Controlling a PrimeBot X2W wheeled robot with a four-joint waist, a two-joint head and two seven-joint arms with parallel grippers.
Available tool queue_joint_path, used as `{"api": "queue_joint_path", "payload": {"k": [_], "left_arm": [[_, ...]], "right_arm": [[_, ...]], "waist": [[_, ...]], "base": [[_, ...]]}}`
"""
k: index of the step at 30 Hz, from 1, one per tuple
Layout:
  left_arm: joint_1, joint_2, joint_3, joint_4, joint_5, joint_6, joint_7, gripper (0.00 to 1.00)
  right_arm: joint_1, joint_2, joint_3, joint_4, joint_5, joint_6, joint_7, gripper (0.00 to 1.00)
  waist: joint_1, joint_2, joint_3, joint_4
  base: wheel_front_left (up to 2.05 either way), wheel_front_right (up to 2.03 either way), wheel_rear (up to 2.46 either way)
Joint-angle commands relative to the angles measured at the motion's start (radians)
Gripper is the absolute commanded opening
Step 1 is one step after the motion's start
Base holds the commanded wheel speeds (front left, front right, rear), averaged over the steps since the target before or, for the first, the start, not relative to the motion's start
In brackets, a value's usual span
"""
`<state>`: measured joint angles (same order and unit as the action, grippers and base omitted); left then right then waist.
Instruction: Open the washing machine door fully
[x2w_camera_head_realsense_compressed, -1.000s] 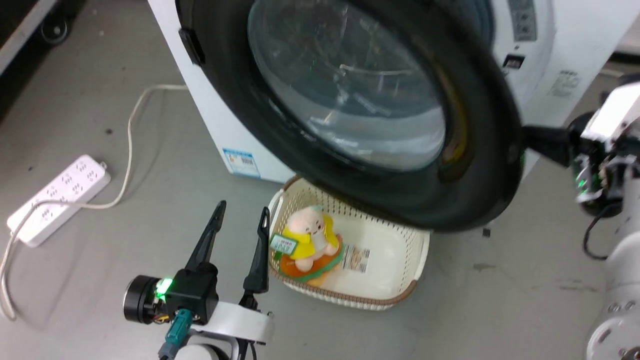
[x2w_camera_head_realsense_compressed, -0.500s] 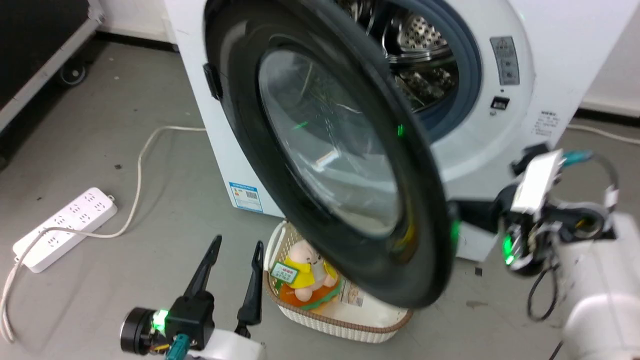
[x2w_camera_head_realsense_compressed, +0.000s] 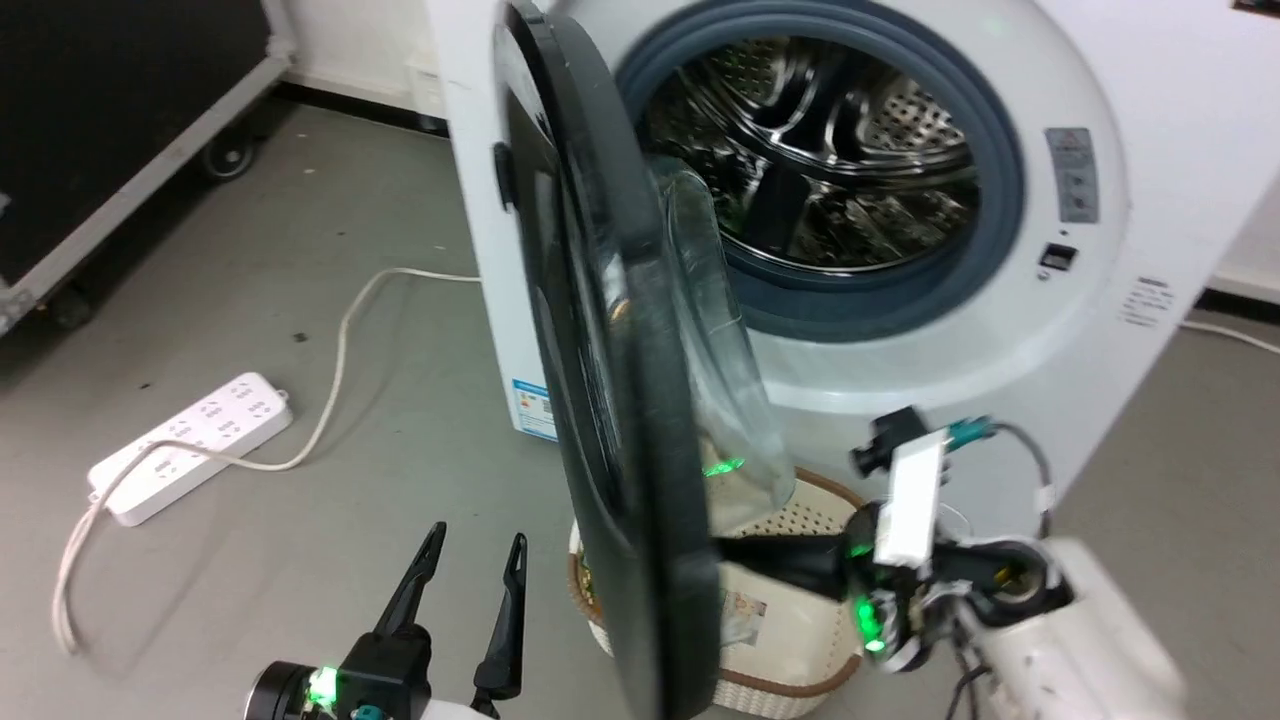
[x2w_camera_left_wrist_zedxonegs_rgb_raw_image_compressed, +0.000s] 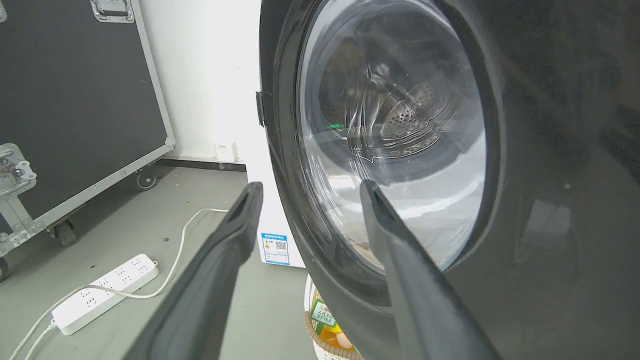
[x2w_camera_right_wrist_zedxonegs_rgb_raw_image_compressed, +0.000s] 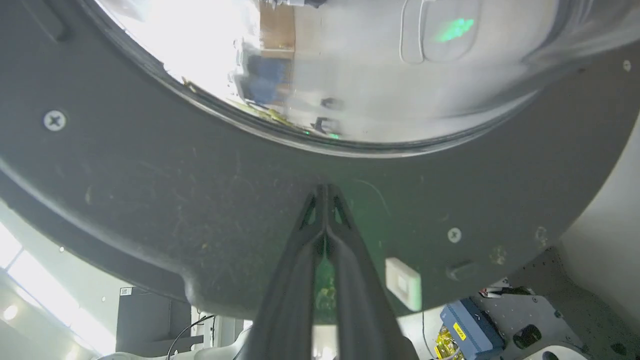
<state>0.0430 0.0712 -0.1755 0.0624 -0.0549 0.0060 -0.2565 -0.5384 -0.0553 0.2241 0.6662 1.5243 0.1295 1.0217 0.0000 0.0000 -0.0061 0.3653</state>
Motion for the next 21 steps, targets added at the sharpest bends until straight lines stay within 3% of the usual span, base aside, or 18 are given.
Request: {"api": "queue_joint_path", "payload": {"k": [1, 7, 17, 18, 19, 21], "left_arm": [[0.015, 0.001, 0.003, 0.000, -0.001, -0.001, -0.005, 1.00], [0.027, 0.003, 0.007, 0.000, -0.001, -0.003, -0.005, 1.00], [0.038, 0.001, 0.018, -0.005, -0.004, 0.005, -0.005, 1.00], [0.038, 0.001, 0.021, -0.006, -0.005, 0.006, -0.005, 1.00], [0.039, 0.002, 0.023, -0.006, -0.005, 0.006, -0.005, 1.00], [0.040, 0.003, 0.030, -0.005, -0.007, 0.008, -0.005, 1.00]], "right_arm": [[0.022, 0.005, 0.031, -0.013, 0.028, 0.001, -0.018, 0.00], [0.031, 0.005, 0.173, -0.035, 0.114, 0.001, -0.109, 0.00], [0.006, -0.007, 0.200, -0.024, 0.131, 0.001, -0.202, 0.00], [0.003, -0.017, 0.196, -0.033, 0.119, 0.001, -0.225, 0.16], [0.003, -0.028, 0.194, -0.042, 0.110, 0.001, -0.240, 1.00], [0.009, -0.057, 0.191, -0.078, 0.082, 0.001, -0.274, 1.00]], "waist": [[0.0000, 0.0000, -0.008, 0.017], [0.0000, 0.0000, -0.016, 0.063], [0.0000, 0.0000, -0.021, 0.055], [0.0000, 0.0000, -0.023, 0.047], [0.0000, 0.0000, -0.026, 0.039], [0.0000, 0.0000, -0.031, 0.021]], "base": [[0.00, 0.00, 0.00], [0.00, 0.00, 0.00], [0.00, 0.00, 0.00], [0.00, 0.00, 0.00], [0.00, 0.00, 0.00], [0.00, 0.00, 0.00]]}}
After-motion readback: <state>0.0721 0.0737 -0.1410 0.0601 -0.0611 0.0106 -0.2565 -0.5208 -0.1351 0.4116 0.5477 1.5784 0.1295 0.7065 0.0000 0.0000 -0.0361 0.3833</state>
